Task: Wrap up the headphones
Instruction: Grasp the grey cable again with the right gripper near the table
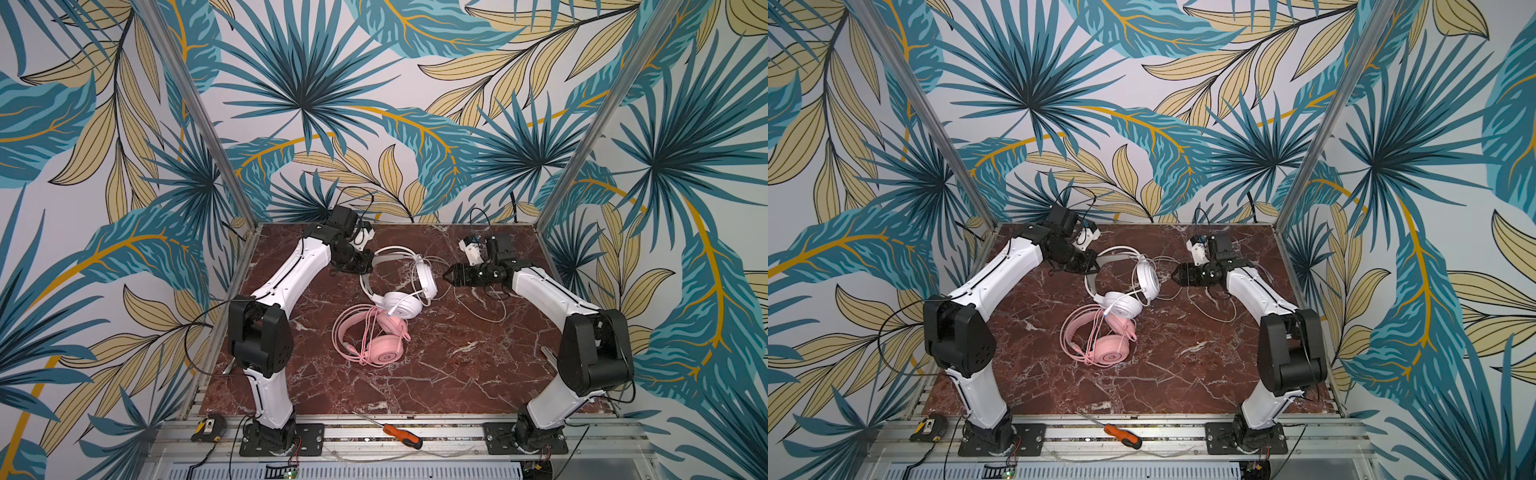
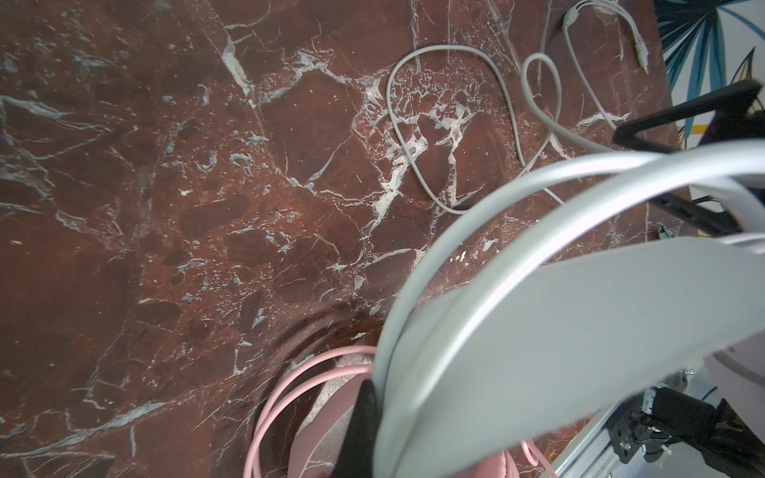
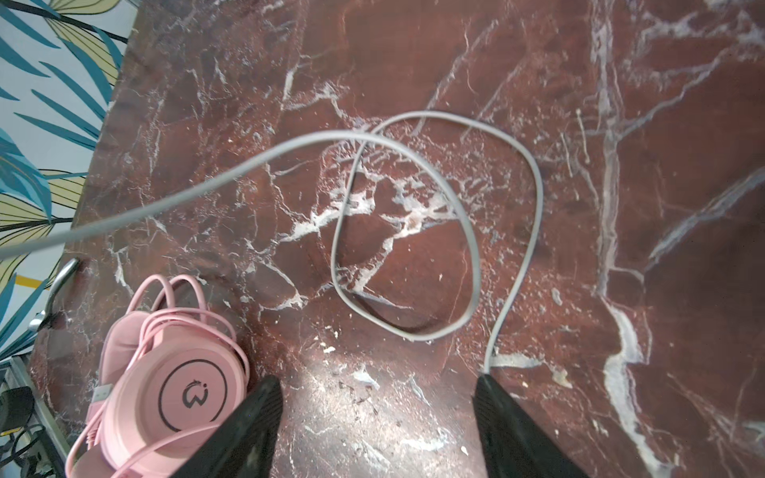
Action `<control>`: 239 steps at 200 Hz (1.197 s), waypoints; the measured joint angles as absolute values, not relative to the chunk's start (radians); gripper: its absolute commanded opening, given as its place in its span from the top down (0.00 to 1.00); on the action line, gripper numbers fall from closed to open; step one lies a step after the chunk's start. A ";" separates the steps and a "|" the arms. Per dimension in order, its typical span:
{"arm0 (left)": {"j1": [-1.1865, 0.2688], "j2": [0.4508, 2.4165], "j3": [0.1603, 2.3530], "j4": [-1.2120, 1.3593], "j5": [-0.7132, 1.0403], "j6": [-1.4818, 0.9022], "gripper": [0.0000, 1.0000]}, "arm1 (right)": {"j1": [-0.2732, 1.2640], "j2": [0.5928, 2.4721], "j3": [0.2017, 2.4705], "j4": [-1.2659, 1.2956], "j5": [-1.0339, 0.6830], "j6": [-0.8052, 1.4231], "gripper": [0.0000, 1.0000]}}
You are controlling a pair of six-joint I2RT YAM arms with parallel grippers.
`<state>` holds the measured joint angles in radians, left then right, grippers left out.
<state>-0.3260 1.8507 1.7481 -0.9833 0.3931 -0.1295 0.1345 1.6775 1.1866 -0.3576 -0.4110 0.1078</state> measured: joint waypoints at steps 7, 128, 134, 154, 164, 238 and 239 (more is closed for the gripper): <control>-0.325 1.851 1.754 -0.983 0.402 -0.137 1.00 | 0.134 1.678 1.159 -0.334 -0.407 0.127 0.24; -0.314 1.850 1.820 -0.939 0.501 -0.267 1.00 | 0.191 1.871 1.050 0.127 -0.364 0.484 0.68; -0.312 1.849 1.820 -0.932 0.502 -0.276 1.00 | 0.192 1.880 1.042 0.152 -0.372 0.497 0.78; -0.304 1.837 1.817 -0.901 0.495 -0.322 1.00 | 0.197 1.889 1.022 0.205 -0.393 0.527 0.91; -0.298 1.823 1.806 -0.876 0.488 -0.353 1.00 | 0.200 1.889 1.017 0.221 -0.401 0.535 0.94; -0.268 1.763 1.671 -0.649 0.410 -0.667 1.00 | 0.289 1.667 0.965 0.096 -0.371 0.330 1.00; -0.268 1.763 1.670 -0.649 0.409 -0.670 1.00 | 0.291 1.664 0.965 0.091 -0.370 0.326 1.00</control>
<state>-0.2676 1.7626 1.6703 -0.6487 0.4088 -0.6704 0.2909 1.6638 0.9653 0.0914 -0.3698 0.3260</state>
